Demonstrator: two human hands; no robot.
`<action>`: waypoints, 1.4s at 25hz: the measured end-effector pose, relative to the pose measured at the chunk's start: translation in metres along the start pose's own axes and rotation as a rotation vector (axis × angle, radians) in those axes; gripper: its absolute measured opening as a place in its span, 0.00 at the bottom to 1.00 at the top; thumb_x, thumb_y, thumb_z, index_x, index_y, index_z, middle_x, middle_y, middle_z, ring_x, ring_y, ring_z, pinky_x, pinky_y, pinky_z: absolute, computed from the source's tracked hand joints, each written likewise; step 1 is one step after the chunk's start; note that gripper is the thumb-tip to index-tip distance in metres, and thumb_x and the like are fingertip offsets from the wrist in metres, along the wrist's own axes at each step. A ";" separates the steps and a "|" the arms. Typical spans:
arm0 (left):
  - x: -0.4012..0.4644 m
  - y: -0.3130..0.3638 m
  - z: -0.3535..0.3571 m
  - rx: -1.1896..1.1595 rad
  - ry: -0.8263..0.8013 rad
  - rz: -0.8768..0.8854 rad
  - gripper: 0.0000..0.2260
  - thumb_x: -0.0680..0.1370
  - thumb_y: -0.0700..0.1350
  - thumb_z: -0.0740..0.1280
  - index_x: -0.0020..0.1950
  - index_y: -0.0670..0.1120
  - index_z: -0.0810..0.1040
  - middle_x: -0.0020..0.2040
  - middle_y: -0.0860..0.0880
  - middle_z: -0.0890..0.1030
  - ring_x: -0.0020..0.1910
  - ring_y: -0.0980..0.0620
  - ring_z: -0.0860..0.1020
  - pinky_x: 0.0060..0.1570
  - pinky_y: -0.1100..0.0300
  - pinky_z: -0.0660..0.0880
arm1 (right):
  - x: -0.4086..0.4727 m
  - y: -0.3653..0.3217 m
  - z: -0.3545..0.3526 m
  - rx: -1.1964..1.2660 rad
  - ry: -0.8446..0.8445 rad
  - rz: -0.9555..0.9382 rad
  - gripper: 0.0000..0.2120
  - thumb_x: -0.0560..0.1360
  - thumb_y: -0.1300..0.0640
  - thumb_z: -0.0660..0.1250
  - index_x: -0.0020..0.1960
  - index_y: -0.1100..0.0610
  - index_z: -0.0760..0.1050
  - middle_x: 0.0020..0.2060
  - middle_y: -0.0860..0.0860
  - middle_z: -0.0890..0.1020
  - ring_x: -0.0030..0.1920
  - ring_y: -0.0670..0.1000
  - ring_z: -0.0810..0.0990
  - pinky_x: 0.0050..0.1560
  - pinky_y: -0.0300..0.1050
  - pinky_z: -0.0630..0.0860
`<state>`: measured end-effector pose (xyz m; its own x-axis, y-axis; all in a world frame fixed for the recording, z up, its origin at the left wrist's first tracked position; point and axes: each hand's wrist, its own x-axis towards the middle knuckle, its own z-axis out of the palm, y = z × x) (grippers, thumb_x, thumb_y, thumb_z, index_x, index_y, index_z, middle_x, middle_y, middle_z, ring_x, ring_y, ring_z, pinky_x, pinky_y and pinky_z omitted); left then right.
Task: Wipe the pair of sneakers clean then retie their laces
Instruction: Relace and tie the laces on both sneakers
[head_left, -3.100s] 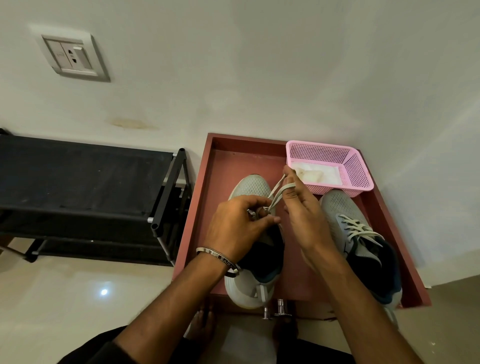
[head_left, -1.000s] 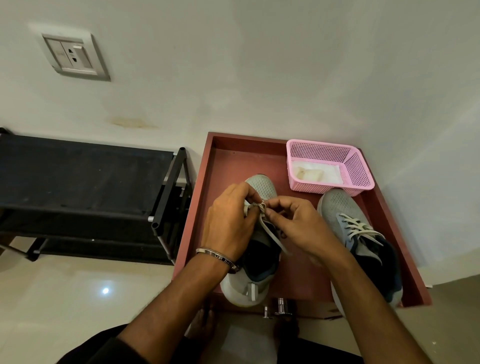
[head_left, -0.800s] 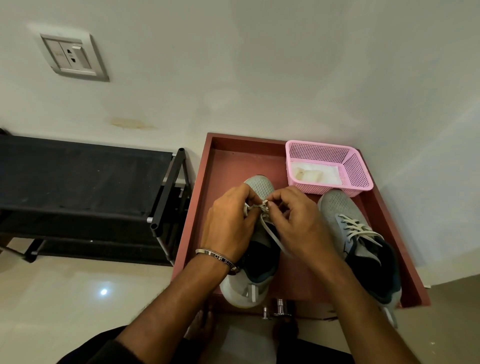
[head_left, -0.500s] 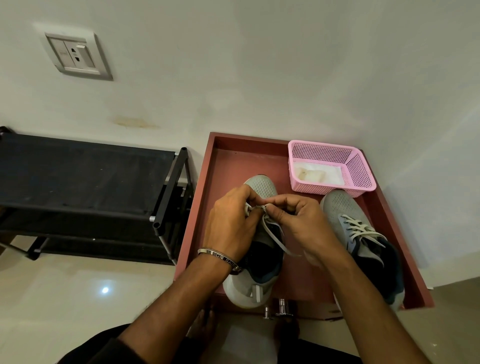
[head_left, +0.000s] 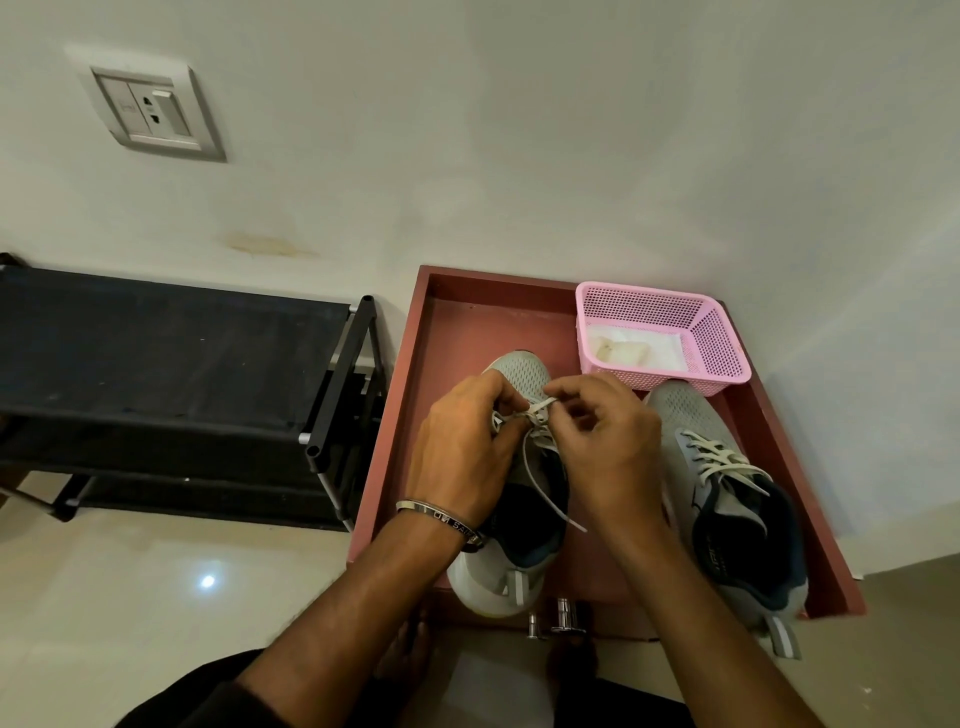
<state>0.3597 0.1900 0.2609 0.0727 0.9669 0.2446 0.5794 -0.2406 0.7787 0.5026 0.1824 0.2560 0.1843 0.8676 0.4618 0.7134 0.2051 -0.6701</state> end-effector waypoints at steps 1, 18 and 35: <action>0.000 0.000 0.000 0.002 0.003 0.000 0.05 0.75 0.44 0.72 0.47 0.50 0.78 0.45 0.57 0.78 0.42 0.61 0.75 0.39 0.71 0.72 | 0.001 -0.002 0.001 0.217 -0.042 0.202 0.07 0.73 0.62 0.72 0.46 0.51 0.82 0.40 0.46 0.85 0.41 0.45 0.83 0.45 0.45 0.82; -0.006 -0.017 -0.025 -0.207 -0.097 -0.218 0.06 0.72 0.46 0.76 0.45 0.54 0.82 0.32 0.55 0.80 0.33 0.61 0.79 0.41 0.54 0.82 | 0.004 0.040 -0.011 -0.083 -0.119 0.120 0.08 0.72 0.61 0.74 0.45 0.49 0.80 0.41 0.45 0.83 0.40 0.48 0.82 0.42 0.52 0.80; -0.002 -0.029 -0.025 0.253 -0.288 -0.078 0.22 0.74 0.41 0.66 0.66 0.58 0.73 0.49 0.52 0.83 0.47 0.50 0.81 0.40 0.59 0.77 | -0.012 0.006 0.005 0.172 -0.624 0.324 0.37 0.71 0.62 0.69 0.76 0.46 0.62 0.62 0.40 0.79 0.55 0.32 0.78 0.53 0.24 0.71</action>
<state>0.3228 0.1925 0.2520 0.2247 0.9744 -0.0098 0.7712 -0.1717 0.6130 0.5014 0.1753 0.2437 -0.0882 0.9834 -0.1586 0.5620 -0.0823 -0.8231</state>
